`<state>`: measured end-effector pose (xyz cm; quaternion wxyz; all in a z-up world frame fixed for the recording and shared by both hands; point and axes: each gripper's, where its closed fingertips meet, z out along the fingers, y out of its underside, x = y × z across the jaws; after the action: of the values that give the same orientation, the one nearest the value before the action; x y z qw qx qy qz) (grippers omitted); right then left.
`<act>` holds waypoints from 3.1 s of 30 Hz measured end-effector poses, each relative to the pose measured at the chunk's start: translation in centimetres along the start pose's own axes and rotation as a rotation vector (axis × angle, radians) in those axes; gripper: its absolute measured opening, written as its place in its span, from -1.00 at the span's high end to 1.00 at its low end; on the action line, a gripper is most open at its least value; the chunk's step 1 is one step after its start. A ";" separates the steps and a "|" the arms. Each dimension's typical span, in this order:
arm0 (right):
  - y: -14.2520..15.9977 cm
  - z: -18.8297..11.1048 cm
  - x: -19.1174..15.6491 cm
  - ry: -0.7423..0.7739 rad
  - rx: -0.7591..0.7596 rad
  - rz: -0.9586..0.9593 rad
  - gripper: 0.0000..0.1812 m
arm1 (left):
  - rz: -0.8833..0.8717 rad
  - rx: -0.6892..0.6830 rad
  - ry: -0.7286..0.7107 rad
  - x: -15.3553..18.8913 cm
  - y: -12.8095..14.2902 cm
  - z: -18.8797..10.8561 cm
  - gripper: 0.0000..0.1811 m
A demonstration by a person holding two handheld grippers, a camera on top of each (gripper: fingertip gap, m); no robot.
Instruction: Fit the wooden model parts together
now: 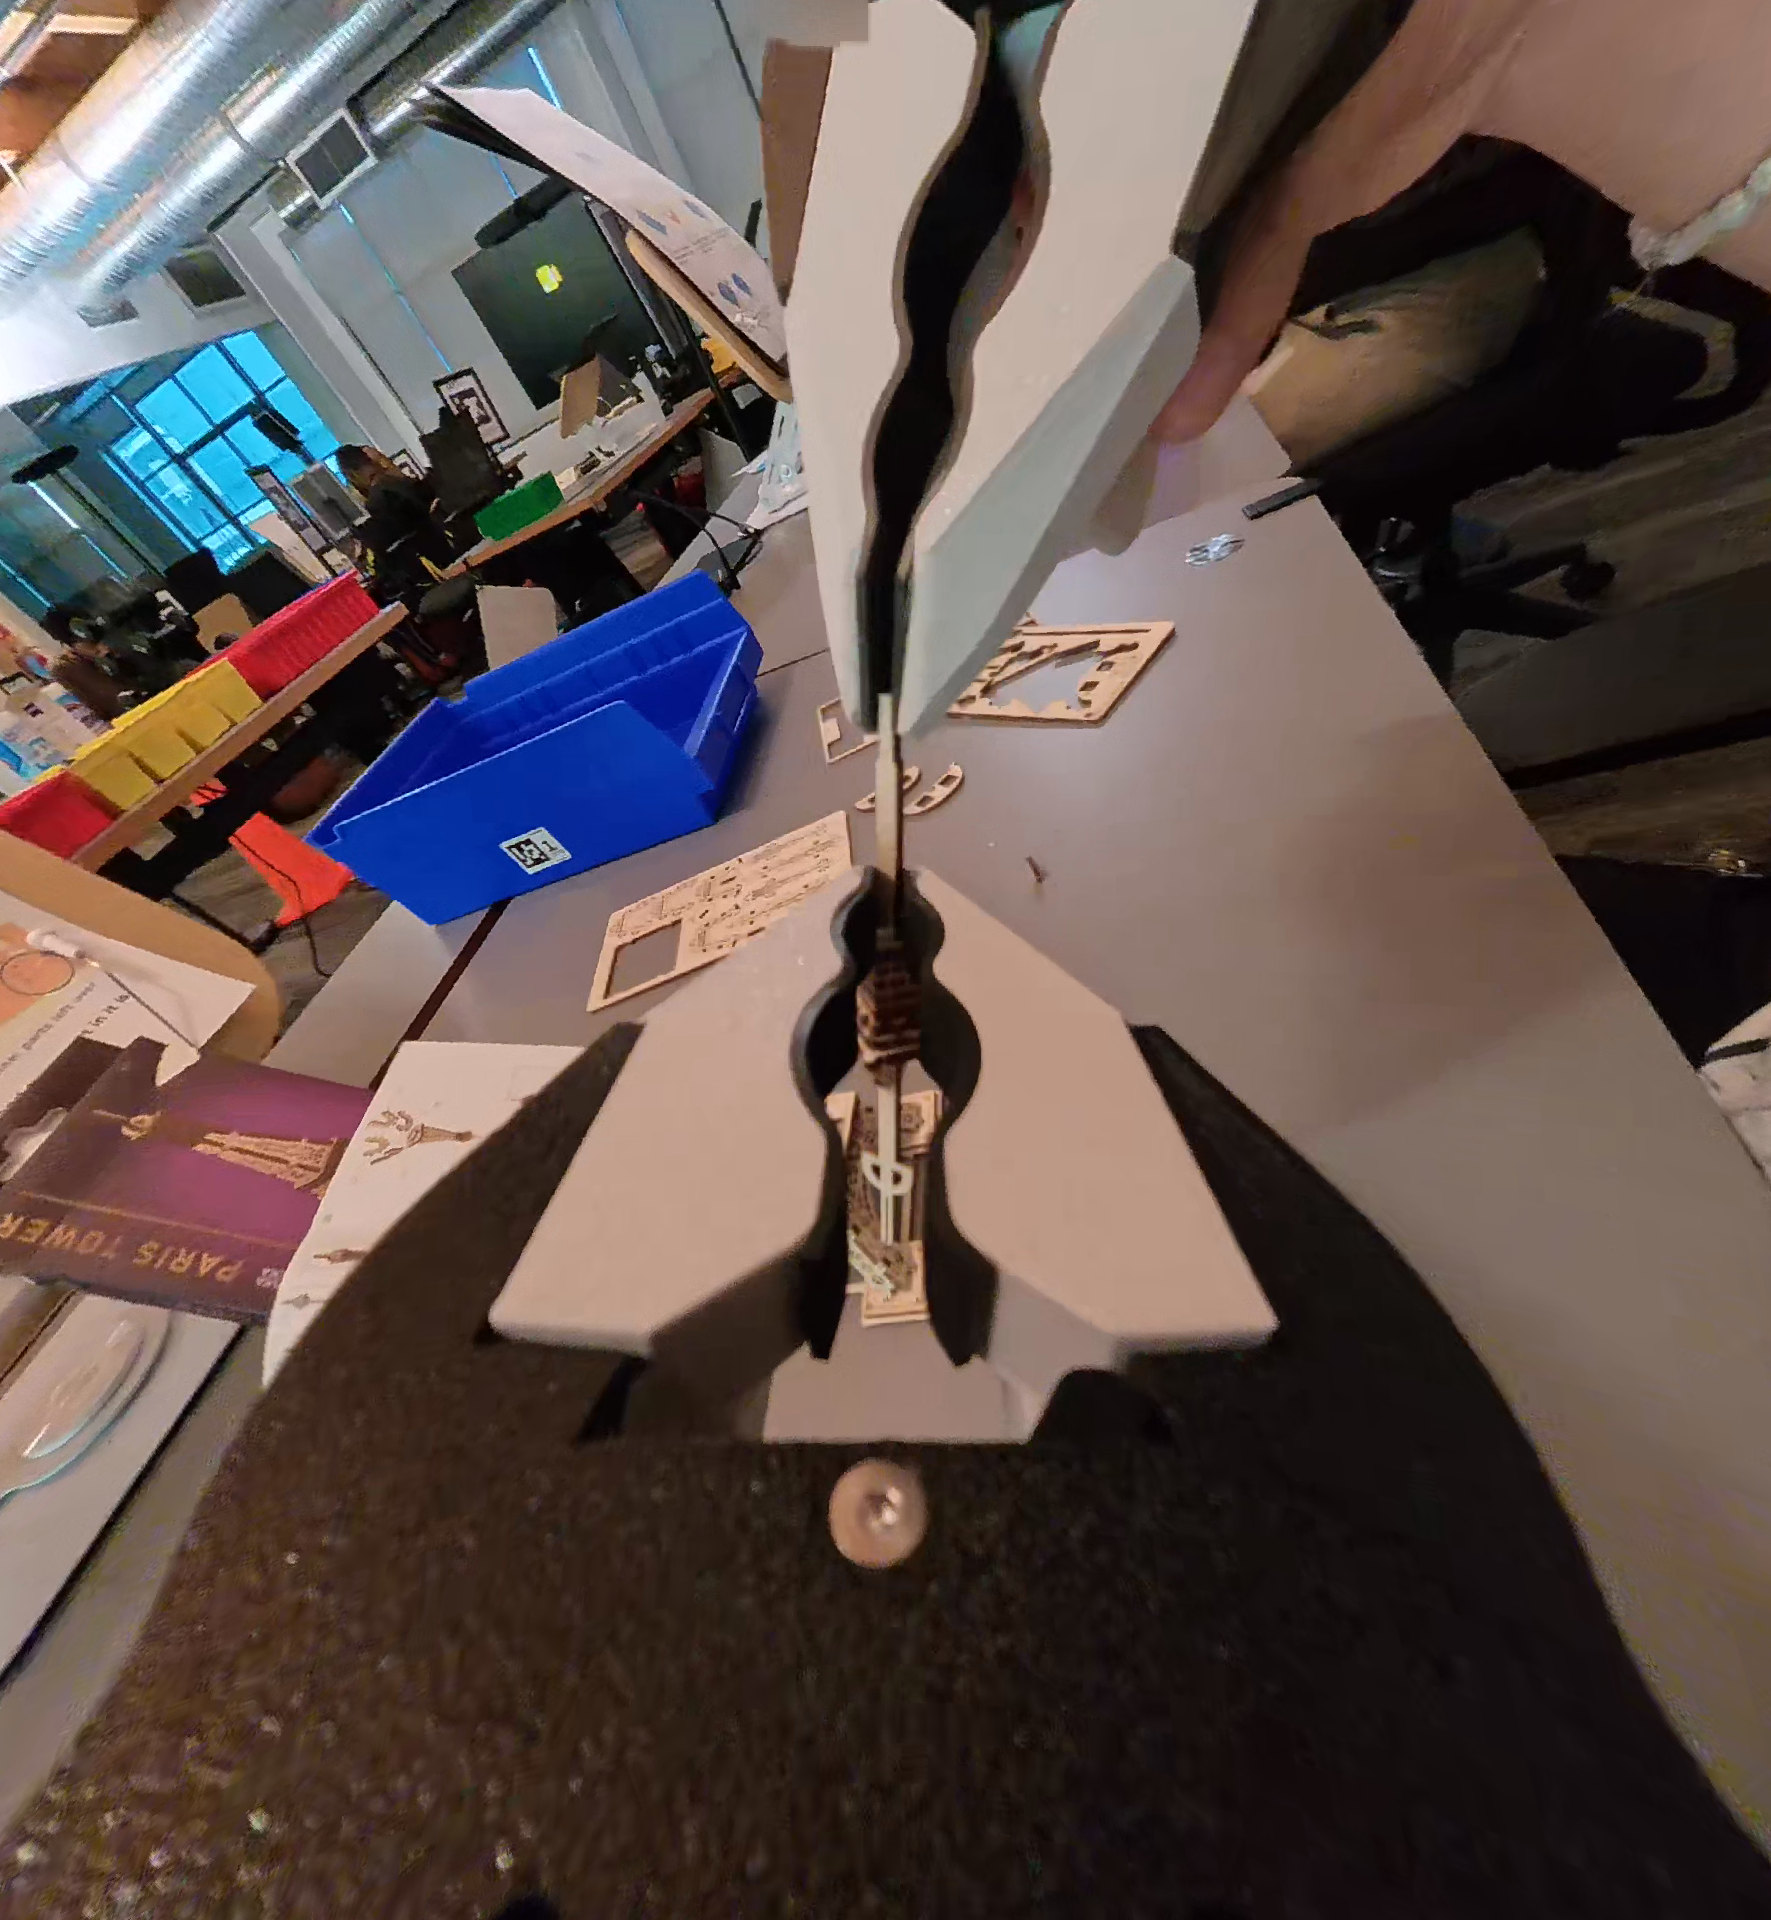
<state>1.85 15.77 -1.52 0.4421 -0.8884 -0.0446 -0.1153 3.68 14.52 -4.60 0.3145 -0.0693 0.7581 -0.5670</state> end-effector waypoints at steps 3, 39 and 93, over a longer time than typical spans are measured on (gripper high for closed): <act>-0.5 -0.8 0.2 -0.008 0.068 0.111 0.74 | 0.040 -0.032 -0.045 -0.6 0.6 0.0 0.99; 0.9 2.0 2.0 0.069 0.054 0.412 0.92 | 0.268 -0.032 -0.273 -3.0 1.0 -0.4 0.99; -2.4 -0.5 3.9 0.928 0.252 -0.494 0.99 | -1.207 0.647 0.257 -5.4 -2.5 -2.7 0.91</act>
<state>5.14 16.72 1.56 0.4782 -0.6472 -0.0659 -0.5900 5.79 18.38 0.20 -0.1429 -0.3139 0.4114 -0.8437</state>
